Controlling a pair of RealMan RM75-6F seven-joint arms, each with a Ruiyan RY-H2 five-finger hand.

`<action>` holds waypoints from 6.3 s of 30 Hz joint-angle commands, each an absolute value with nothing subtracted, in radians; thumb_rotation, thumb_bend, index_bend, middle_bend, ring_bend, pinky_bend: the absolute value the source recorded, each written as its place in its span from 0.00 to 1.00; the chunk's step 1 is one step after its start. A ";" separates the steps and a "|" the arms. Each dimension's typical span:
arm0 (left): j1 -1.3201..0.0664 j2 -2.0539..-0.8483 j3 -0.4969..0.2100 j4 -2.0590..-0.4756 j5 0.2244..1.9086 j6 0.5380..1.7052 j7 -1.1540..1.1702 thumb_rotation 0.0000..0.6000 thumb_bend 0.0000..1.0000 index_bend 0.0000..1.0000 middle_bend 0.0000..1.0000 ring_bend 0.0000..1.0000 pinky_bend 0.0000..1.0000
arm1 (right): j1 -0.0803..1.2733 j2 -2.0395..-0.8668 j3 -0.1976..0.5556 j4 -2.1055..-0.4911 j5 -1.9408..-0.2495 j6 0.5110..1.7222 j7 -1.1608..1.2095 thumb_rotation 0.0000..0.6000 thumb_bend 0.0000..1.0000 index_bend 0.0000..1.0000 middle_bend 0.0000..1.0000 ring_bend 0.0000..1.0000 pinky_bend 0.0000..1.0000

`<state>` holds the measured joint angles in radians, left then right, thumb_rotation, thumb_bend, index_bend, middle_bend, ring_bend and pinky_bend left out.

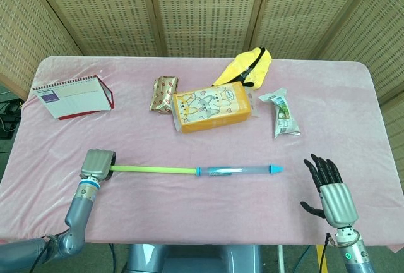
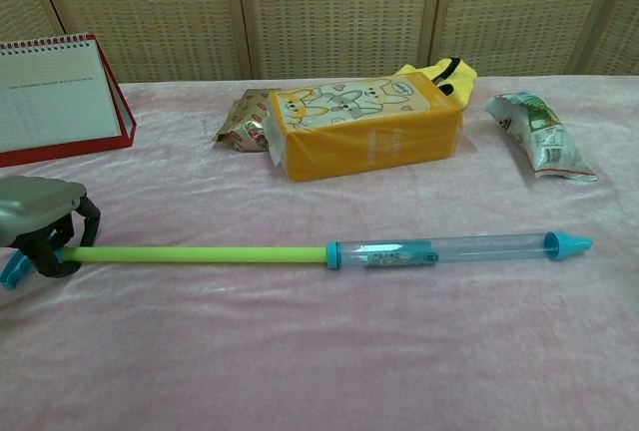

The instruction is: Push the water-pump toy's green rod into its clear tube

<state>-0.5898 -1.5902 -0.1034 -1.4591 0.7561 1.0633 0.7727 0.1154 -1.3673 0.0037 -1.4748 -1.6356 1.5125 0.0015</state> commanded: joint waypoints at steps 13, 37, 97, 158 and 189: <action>-0.579 -1.456 -0.147 -1.651 0.799 1.162 0.727 1.00 0.74 0.85 0.93 0.82 0.79 | 0.107 -1.373 0.009 -1.515 -1.656 1.546 -0.040 1.00 0.14 0.18 0.09 0.05 0.23; -0.619 -1.267 -0.191 -1.948 0.746 1.230 0.767 1.00 0.73 0.85 0.93 0.82 0.79 | 0.180 -1.359 0.117 -1.917 -1.408 1.398 -0.462 1.00 0.26 0.40 0.91 0.87 0.56; -0.636 -1.079 -0.117 -2.098 0.836 1.215 0.635 1.00 0.73 0.85 0.93 0.82 0.79 | 0.310 -1.522 0.249 -1.744 -1.142 1.430 -0.568 1.00 0.42 0.62 1.00 0.97 0.62; -0.771 -1.327 -0.126 -1.995 0.687 1.228 0.776 1.00 0.73 0.85 0.93 0.82 0.79 | 0.425 -1.772 0.187 -1.742 -1.257 1.415 -0.797 1.00 0.47 0.73 1.00 0.97 0.62; -0.803 -1.373 -0.123 -1.966 0.668 1.216 0.745 1.00 0.73 0.85 0.93 0.82 0.79 | 0.470 -1.865 0.187 -1.681 -1.221 1.390 -0.833 1.00 0.47 0.73 1.00 0.97 0.62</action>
